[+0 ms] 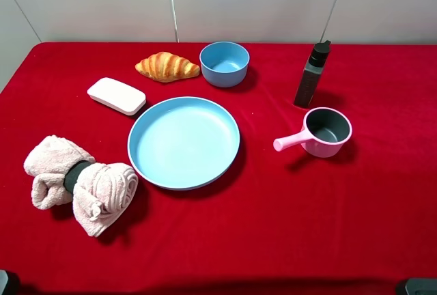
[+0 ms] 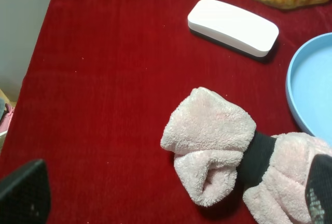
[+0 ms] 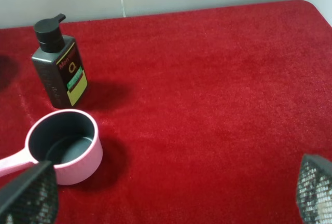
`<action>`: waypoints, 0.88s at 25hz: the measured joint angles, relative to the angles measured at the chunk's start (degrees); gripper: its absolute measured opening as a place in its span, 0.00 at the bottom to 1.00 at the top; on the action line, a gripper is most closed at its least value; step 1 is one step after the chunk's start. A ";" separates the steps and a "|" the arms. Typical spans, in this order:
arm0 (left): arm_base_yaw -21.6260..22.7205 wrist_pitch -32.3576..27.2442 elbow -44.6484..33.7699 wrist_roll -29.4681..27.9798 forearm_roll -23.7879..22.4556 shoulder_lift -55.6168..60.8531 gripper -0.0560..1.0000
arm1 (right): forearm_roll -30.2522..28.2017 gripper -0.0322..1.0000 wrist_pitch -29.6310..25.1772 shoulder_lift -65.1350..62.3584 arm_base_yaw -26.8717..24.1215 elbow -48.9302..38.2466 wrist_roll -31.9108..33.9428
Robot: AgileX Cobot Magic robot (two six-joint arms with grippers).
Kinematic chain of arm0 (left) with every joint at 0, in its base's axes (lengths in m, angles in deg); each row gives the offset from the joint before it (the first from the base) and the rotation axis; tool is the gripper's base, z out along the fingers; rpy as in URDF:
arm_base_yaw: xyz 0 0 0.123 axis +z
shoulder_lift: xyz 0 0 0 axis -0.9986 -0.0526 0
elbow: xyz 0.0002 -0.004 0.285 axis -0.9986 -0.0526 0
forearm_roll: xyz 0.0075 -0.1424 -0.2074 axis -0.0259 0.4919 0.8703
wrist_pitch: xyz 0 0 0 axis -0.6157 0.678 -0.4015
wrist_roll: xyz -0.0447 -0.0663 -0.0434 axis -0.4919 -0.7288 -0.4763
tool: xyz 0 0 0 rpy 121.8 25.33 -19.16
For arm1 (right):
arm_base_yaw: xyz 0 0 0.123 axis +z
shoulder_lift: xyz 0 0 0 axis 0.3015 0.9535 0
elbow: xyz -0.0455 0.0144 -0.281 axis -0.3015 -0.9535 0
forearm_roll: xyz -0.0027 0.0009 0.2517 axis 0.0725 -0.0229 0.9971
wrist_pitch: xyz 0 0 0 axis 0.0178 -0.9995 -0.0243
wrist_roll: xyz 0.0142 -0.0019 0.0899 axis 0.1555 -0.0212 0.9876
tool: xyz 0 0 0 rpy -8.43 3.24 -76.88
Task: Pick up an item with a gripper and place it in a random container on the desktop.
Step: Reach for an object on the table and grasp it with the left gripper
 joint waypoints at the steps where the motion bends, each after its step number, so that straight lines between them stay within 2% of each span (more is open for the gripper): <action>1: 0.00 0.00 0.00 0.00 0.00 0.00 0.98 | 0.00 0.70 0.00 0.00 0.00 0.00 0.00; 22: 0.00 0.00 0.00 0.00 0.00 0.00 0.98 | 0.05 0.70 0.00 0.00 0.00 0.00 0.00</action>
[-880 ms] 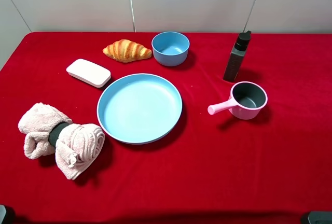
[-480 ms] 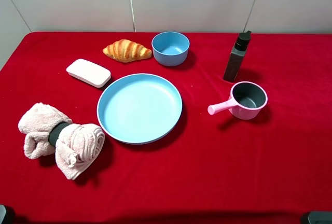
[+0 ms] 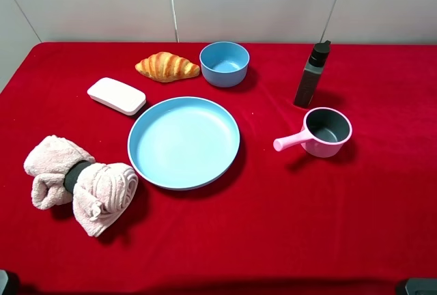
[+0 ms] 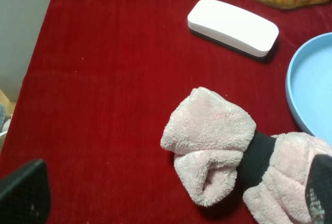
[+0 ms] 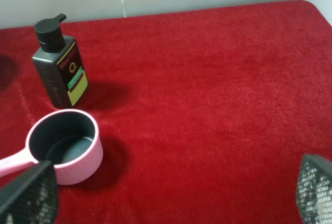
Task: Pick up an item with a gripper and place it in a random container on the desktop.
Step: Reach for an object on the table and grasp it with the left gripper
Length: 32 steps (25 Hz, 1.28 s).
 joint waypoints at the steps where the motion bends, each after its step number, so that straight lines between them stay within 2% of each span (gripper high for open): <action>1: 0.00 0.00 0.00 0.00 0.00 0.00 0.98 | 0.00 0.70 0.00 0.00 0.00 0.00 0.00; 8: 0.00 -0.60 2.72 0.00 0.00 -2.42 0.97 | 0.00 0.70 0.00 0.00 0.00 0.00 0.00; 16: 0.00 0.31 9.58 6.65 0.00 -19.87 0.97 | 0.00 0.70 0.00 0.00 0.00 0.00 0.00; 21: 0.00 0.90 15.22 8.38 0.06 -31.62 0.97 | 0.00 0.70 0.00 0.00 0.00 0.00 0.00; 27: 0.00 0.95 21.98 12.63 2.12 -45.16 0.97 | 0.00 0.70 0.00 0.00 0.00 0.00 0.00; 32: 0.00 1.01 27.87 16.92 6.76 -57.56 0.97 | 0.00 0.70 0.00 0.00 0.00 0.00 0.00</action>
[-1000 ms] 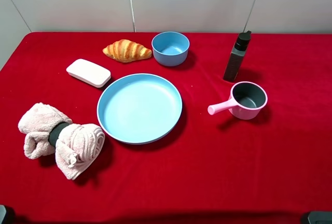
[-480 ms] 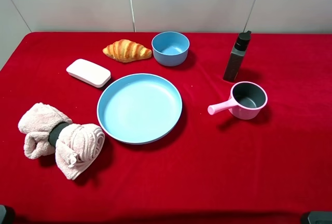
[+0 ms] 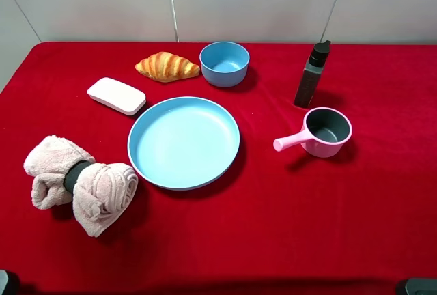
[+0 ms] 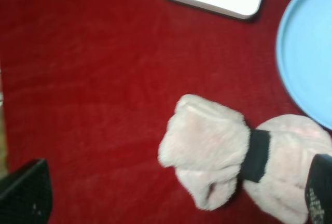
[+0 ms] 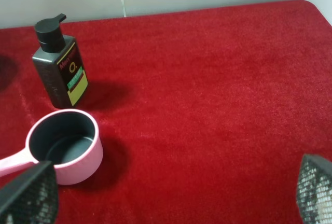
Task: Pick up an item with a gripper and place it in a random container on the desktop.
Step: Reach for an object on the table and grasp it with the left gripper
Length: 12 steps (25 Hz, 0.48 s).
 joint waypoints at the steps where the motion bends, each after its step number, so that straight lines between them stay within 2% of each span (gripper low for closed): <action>1: 0.00 0.00 1.34 1.10 1.17 -2.16 0.97 | 0.00 0.70 0.00 0.00 0.00 0.00 0.00; 5: 0.00 -0.45 6.89 4.96 4.47 -11.46 0.97 | 0.00 0.70 0.00 0.00 0.00 0.00 0.00; 12: 0.00 -6.15 17.59 10.48 6.11 -25.14 0.97 | 0.00 0.70 0.00 0.00 0.00 0.00 0.00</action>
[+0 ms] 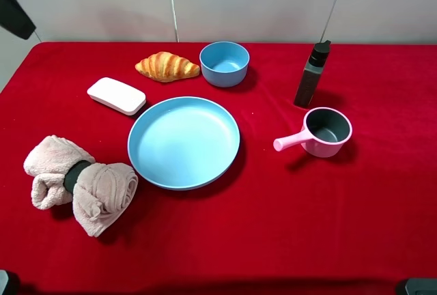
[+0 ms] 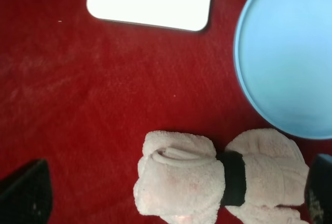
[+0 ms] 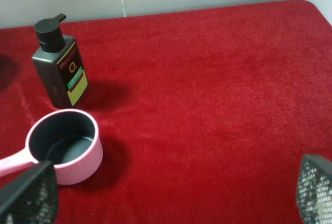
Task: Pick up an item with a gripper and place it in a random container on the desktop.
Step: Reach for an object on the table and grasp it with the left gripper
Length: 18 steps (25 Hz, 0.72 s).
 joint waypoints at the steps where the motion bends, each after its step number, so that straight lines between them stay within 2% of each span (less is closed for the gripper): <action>1: -0.20 -0.79 1.30 0.57 0.08 -1.82 0.97 | 0.00 0.70 0.00 0.00 0.00 0.00 0.00; 18: -14.04 -0.99 30.16 5.91 -7.27 -30.24 0.97 | 0.00 0.70 0.00 0.00 0.00 -0.06 0.00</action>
